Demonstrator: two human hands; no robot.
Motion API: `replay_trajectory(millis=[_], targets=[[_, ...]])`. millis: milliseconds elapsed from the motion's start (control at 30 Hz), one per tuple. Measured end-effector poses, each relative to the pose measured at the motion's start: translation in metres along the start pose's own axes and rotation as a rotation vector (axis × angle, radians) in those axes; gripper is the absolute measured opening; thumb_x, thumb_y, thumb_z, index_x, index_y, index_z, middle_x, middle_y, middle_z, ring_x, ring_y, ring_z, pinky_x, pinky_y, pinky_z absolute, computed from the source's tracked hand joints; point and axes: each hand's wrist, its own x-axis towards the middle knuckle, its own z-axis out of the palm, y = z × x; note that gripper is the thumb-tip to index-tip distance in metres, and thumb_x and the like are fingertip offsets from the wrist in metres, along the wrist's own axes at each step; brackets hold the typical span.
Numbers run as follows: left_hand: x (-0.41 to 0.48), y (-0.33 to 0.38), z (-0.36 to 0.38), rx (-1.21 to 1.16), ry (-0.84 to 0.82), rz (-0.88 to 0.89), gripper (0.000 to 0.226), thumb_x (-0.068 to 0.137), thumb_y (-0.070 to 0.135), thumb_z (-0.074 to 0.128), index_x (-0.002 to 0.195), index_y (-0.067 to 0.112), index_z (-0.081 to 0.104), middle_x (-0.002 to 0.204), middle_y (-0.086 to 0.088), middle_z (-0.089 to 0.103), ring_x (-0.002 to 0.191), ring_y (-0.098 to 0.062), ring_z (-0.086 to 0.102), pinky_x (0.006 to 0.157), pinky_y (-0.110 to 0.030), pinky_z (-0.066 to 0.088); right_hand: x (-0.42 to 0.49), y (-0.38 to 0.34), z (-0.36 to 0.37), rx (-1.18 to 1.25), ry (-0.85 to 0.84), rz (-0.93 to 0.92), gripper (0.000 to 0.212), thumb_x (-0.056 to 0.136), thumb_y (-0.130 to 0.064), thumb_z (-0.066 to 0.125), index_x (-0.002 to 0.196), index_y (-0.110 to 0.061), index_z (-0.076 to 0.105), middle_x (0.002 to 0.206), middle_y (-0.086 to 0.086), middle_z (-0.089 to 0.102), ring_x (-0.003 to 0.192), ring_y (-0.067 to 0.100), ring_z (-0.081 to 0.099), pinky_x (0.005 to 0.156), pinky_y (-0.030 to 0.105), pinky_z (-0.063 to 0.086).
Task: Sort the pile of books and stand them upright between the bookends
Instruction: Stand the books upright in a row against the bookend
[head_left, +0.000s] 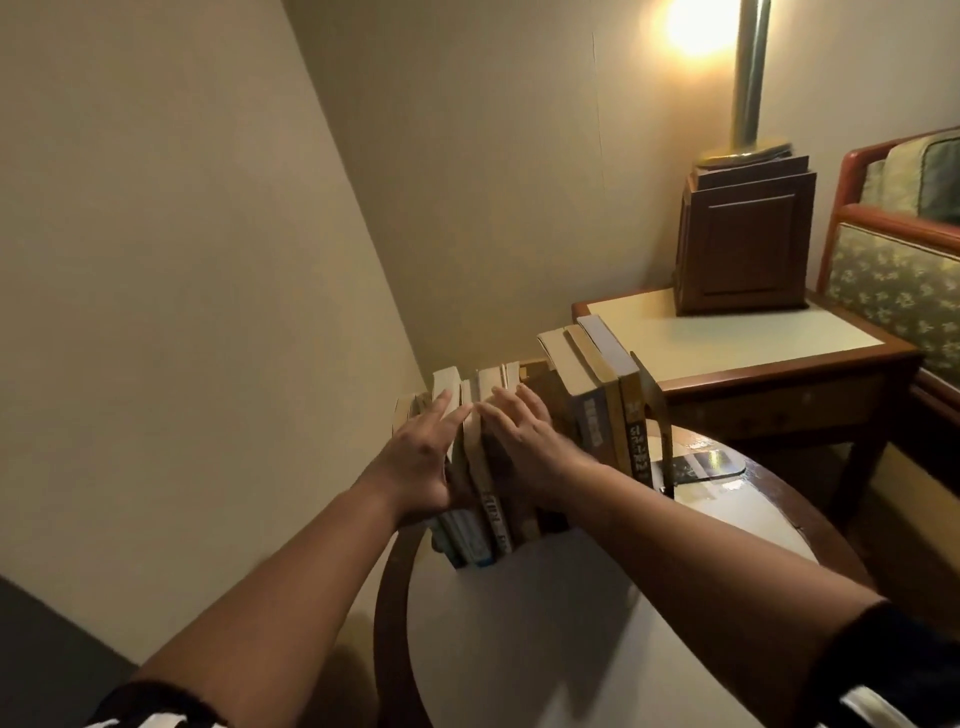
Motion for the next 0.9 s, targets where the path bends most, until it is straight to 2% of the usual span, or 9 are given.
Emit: replay_trajectory(millis=[133, 233, 300, 500, 567, 633, 700, 800, 900], targets=[[0.004, -0.012, 0.002, -0.008, -0.006, 0.054, 0.110, 0.072, 0.028, 0.081, 0.157, 0.025, 0.011, 0.165, -0.006, 0.010, 0.150, -0.026, 0.018, 0.116, -0.046, 0.034, 0.008, 0.005, 0.008, -0.132, 0.119, -0.120, 0.081, 0.079, -0.006, 0.077, 0.149, -0.001, 0.036, 0.153, 0.027, 0.034, 0.146, 0.046, 0.022, 0.119, 0.059, 0.012], [0.003, -0.021, 0.003, -0.028, -0.006, 0.049, 0.107, 0.075, 0.027, 0.080, 0.157, 0.013, 0.012, 0.164, -0.009, 0.011, 0.151, -0.025, 0.016, 0.118, -0.043, 0.030, 0.003, 0.005, 0.010, -0.095, 0.154, -0.101, 0.078, 0.085, -0.007, 0.070, 0.153, -0.007, 0.031, 0.159, 0.022, 0.025, 0.149, 0.043, 0.012, 0.120, 0.060, 0.018], [0.005, -0.023, 0.005, -0.026, 0.008, 0.019, 0.105, 0.077, 0.026, 0.077, 0.157, 0.011, 0.010, 0.164, -0.010, 0.010, 0.151, -0.025, 0.016, 0.120, -0.040, 0.027, 0.002, 0.001, 0.008, -0.113, 0.199, -0.122, 0.076, 0.083, -0.003, 0.072, 0.150, -0.003, 0.037, 0.155, 0.024, 0.032, 0.147, 0.045, 0.019, 0.118, 0.061, 0.019], [0.015, -0.019, 0.015, 0.028, 0.050, -0.009, 0.097, 0.081, 0.017, 0.072, 0.157, 0.016, 0.010, 0.165, -0.007, 0.010, 0.149, -0.027, 0.022, 0.115, -0.043, 0.035, 0.007, -0.006, 0.008, -0.228, 0.300, -0.188, 0.079, 0.046, 0.001, 0.095, 0.119, 0.006, 0.065, 0.119, 0.028, 0.065, 0.113, 0.049, 0.061, 0.096, 0.056, 0.036], [0.015, -0.017, 0.012, -0.020, 0.050, 0.006, 0.097, 0.079, 0.016, 0.074, 0.156, 0.018, 0.015, 0.164, -0.006, 0.015, 0.147, -0.026, 0.027, 0.113, -0.041, 0.038, 0.009, -0.007, 0.004, -0.220, 0.214, -0.166, 0.088, 0.058, -0.013, 0.095, 0.134, 0.003, 0.055, 0.136, 0.027, 0.054, 0.130, 0.048, 0.048, 0.106, 0.056, 0.033], [0.009, -0.018, 0.002, -0.186, 0.084, -0.005, 0.099, 0.074, 0.016, 0.079, 0.155, 0.022, 0.022, 0.158, -0.006, 0.032, 0.139, -0.025, 0.041, 0.108, -0.037, 0.044, 0.006, -0.006, 0.000, -0.143, 0.052, -0.050, 0.101, 0.073, -0.040, 0.085, 0.153, -0.015, 0.028, 0.160, 0.017, 0.023, 0.149, 0.043, 0.014, 0.117, 0.058, 0.021], [-0.002, -0.025, -0.006, -0.335, 0.169, -0.048, 0.103, 0.069, 0.026, 0.086, 0.153, 0.028, 0.026, 0.150, -0.003, 0.046, 0.130, -0.021, 0.051, 0.104, -0.037, 0.049, 0.005, -0.008, -0.004, -0.075, -0.011, 0.051, 0.104, 0.073, -0.055, 0.080, 0.153, -0.028, 0.020, 0.164, 0.009, 0.004, 0.150, 0.041, -0.003, 0.114, 0.063, 0.025], [-0.017, -0.041, -0.004, -0.252, 0.158, -0.066, 0.112, 0.065, 0.041, 0.086, 0.155, 0.031, 0.019, 0.160, 0.000, 0.029, 0.148, -0.021, 0.024, 0.117, -0.046, 0.031, 0.007, -0.012, -0.014, -0.044, -0.053, 0.061, 0.101, 0.073, -0.058, 0.077, 0.151, -0.031, 0.020, 0.165, 0.010, -0.005, 0.149, 0.043, -0.009, 0.113, 0.064, 0.022], [-0.016, -0.047, 0.011, -0.139, 0.045, -0.063, 0.122, 0.068, 0.042, 0.084, 0.156, 0.030, 0.001, 0.165, 0.000, 0.005, 0.152, -0.018, -0.002, 0.122, -0.049, 0.017, 0.012, -0.007, -0.013, -0.043, -0.088, 0.052, 0.105, 0.074, -0.057, 0.077, 0.155, -0.029, 0.017, 0.166, 0.006, 0.003, 0.150, 0.040, -0.004, 0.114, 0.064, 0.024]])
